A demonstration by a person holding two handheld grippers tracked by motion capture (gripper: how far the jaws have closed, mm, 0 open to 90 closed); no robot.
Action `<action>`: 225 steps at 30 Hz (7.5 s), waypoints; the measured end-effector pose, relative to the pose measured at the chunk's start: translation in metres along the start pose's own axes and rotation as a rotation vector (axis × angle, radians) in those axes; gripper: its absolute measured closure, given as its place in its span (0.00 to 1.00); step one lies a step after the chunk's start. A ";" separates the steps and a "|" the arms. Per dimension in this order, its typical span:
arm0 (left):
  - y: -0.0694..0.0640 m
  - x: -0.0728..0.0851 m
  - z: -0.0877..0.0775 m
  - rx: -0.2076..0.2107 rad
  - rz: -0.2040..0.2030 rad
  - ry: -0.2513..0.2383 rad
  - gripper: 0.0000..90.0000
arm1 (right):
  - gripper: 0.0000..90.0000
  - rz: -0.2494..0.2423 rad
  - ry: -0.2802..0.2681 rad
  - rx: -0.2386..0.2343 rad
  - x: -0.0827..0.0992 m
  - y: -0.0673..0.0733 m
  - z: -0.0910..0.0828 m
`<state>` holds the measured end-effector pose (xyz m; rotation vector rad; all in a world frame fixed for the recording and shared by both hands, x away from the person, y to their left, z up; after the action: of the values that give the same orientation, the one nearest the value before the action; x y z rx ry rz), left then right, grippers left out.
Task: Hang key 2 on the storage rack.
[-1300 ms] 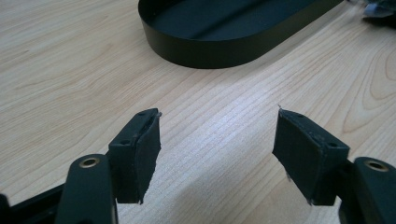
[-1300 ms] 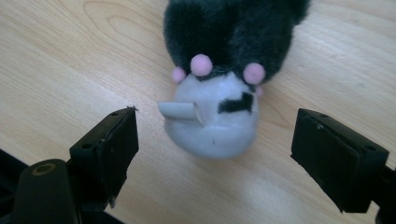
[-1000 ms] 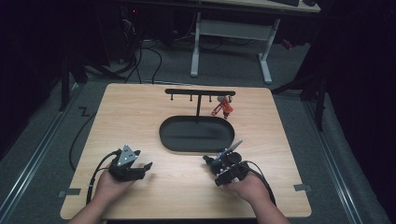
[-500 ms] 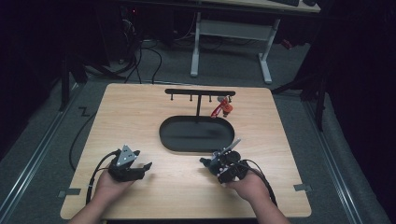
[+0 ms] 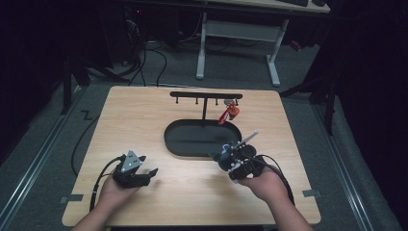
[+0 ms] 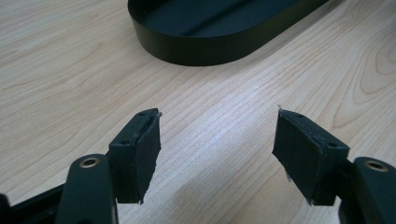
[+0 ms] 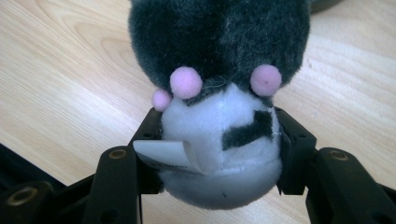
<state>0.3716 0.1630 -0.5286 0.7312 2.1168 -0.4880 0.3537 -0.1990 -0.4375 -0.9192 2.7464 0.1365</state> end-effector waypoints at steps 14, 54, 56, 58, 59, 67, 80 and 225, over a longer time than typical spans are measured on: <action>0.000 0.000 0.000 0.010 0.002 0.005 0.36 | 0.53 -0.003 -0.019 -0.002 -0.036 -0.003 -0.011; 0.007 0.008 -0.014 -0.023 0.001 0.012 0.36 | 0.53 0.017 -0.066 0.025 -0.104 -0.029 -0.060; 0.007 0.009 -0.013 -0.024 0.002 0.012 0.36 | 0.53 0.026 -0.064 0.030 -0.108 -0.032 -0.059; 0.008 0.008 -0.013 -0.023 -0.001 0.012 0.36 | 0.53 0.027 -0.072 0.026 -0.112 -0.033 -0.059; 0.009 0.008 -0.013 -0.024 -0.002 0.012 0.36 | 0.53 0.022 -0.069 0.027 -0.114 -0.033 -0.059; 0.009 0.007 -0.012 -0.020 0.006 0.010 0.36 | 0.53 0.024 -0.090 0.051 -0.126 -0.032 -0.067; 0.010 0.007 -0.012 -0.020 0.006 0.014 0.36 | 0.53 0.058 -0.124 0.105 -0.130 -0.043 -0.073; -0.022 0.013 -0.025 0.044 0.008 -0.033 0.33 | 0.04 0.232 -0.651 0.110 0.127 -0.041 0.068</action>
<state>0.3363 0.1646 -0.5225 0.7516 2.0770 -0.5399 0.2935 -0.2943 -0.5364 -0.4191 2.2082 0.2688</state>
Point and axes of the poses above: each handheld gripper's, and its own axes: z roughly forward along the jaws, x roughly out of its underside, y roughly to its left, the point moved 2 cm from there along z, roughly forward along the jaws, and after that the axes turned 10 degrees about -z, right-handed, at the moved point
